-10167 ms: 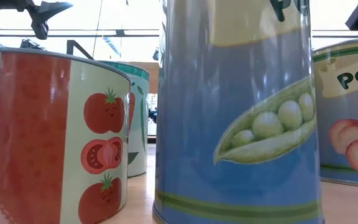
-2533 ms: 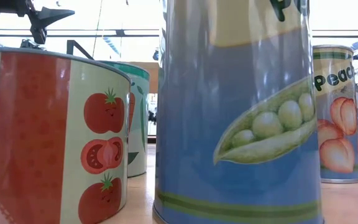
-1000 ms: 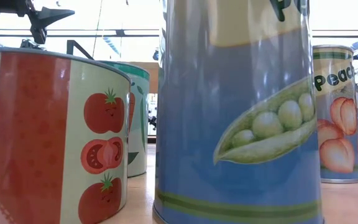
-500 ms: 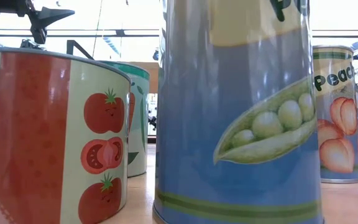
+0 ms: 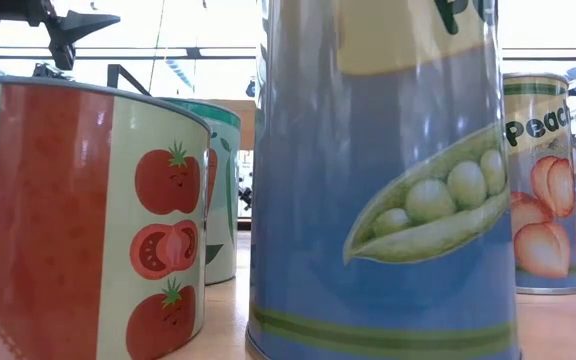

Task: Pick and place cans onto a shelf
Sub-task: Put the right dark blue can on the shelf aligned with the green can

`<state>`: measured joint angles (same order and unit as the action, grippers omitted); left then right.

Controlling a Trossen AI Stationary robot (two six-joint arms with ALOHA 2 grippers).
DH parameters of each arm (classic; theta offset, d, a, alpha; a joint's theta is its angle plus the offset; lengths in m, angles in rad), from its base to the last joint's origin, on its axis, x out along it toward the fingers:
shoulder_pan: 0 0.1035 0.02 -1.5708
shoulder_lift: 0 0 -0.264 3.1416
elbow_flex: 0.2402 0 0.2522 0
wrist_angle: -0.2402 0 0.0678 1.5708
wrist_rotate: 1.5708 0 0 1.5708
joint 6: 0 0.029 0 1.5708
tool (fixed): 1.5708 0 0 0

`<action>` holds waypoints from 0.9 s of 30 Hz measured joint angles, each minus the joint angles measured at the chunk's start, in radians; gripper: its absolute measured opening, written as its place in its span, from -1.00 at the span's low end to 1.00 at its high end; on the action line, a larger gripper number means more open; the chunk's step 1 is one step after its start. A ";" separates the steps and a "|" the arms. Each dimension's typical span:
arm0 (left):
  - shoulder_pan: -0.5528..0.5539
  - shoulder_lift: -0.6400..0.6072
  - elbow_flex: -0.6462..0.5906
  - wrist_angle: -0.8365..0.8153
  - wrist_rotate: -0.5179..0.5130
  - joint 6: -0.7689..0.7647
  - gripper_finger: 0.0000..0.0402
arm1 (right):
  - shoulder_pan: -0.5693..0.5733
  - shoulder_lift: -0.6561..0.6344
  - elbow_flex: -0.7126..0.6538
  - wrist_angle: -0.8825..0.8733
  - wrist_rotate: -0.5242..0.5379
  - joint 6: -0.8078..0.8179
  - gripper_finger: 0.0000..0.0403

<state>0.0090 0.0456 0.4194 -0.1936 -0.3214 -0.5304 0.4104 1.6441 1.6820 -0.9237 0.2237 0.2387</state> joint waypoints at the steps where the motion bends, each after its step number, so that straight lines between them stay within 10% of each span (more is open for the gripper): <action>1: 0.000 0.000 0.000 0.001 0.000 0.000 0.00 | 0.011 0.001 -0.001 -0.018 0.003 0.014 0.93; 27: 0.000 0.000 0.000 0.001 0.000 0.000 0.00 | 0.291 -0.004 -0.171 -0.218 0.011 0.469 0.78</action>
<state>0.0091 0.0456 0.4194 -0.1925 -0.3214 -0.5304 0.7017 1.6405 1.5105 -1.1421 0.2348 0.7080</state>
